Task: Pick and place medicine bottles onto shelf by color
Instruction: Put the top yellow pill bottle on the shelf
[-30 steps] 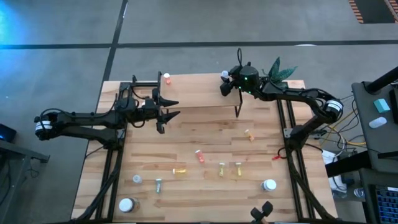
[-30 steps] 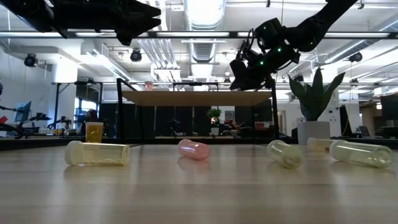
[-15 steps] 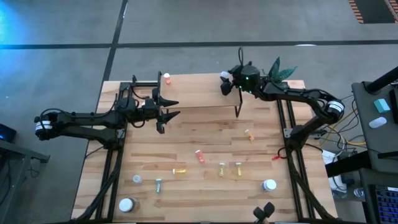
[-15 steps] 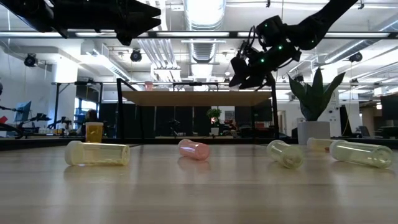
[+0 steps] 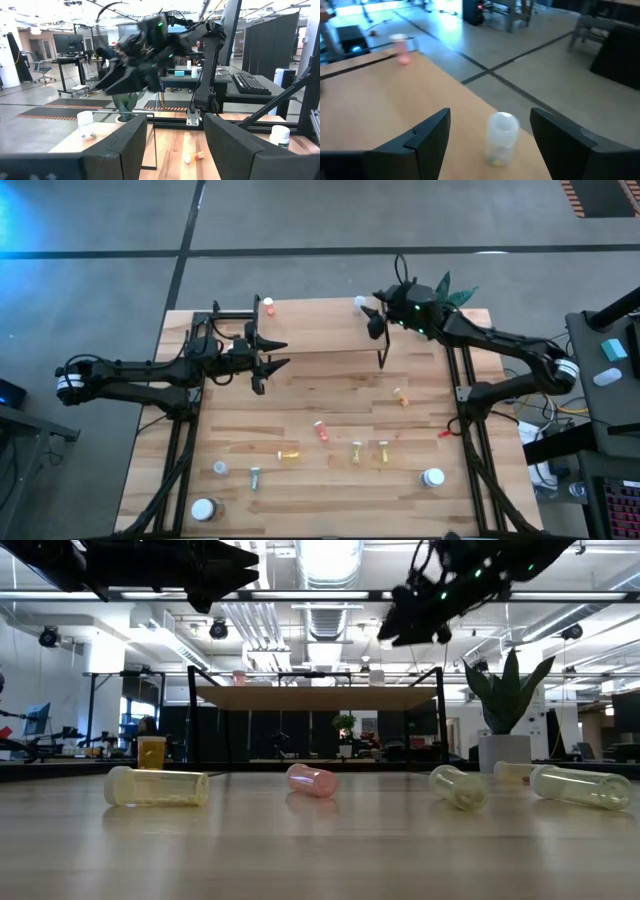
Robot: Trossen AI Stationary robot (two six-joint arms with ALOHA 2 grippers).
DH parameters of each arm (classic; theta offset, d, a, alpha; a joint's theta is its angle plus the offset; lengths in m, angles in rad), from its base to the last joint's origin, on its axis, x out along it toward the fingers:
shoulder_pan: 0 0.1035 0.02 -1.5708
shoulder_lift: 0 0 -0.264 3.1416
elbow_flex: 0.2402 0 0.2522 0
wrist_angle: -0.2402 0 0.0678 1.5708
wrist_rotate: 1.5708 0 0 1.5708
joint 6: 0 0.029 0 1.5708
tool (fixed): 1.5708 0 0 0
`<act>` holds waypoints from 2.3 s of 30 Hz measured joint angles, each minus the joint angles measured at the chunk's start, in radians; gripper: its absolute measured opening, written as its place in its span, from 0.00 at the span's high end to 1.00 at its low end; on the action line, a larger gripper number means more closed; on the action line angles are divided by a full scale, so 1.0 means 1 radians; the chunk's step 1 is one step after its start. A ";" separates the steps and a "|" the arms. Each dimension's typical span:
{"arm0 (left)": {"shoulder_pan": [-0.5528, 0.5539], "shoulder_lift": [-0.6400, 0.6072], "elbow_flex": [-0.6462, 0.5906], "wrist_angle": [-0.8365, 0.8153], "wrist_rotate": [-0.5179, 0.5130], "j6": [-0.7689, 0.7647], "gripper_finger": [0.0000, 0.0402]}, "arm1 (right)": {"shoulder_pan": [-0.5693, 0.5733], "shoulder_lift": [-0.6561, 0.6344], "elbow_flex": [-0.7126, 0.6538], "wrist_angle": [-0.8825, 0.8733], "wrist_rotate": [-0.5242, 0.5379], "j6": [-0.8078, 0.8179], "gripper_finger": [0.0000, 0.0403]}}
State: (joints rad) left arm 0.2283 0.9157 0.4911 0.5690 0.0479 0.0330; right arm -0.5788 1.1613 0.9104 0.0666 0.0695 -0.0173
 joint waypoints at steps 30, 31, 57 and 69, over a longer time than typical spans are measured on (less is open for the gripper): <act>0.000 0.000 0.002 0.000 0.000 -0.002 0.55 | 0.462 -0.165 -0.149 -0.718 0.141 0.417 0.39; 0.000 0.000 0.002 0.000 0.000 -0.002 0.55 | 0.466 -0.165 -0.168 -0.705 0.141 0.423 0.39; 0.000 0.000 0.001 -0.001 0.000 -0.002 0.55 | 0.471 -0.165 -0.312 -0.660 0.143 0.548 0.40; 0.000 0.000 0.000 -0.001 0.000 -0.003 0.55 | 0.469 -0.165 -0.331 -0.660 0.215 0.576 0.40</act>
State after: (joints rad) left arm 0.2283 0.9157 0.4912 0.5682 0.0479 0.0299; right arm -0.1101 0.9966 0.5795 -0.5930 0.2845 0.5592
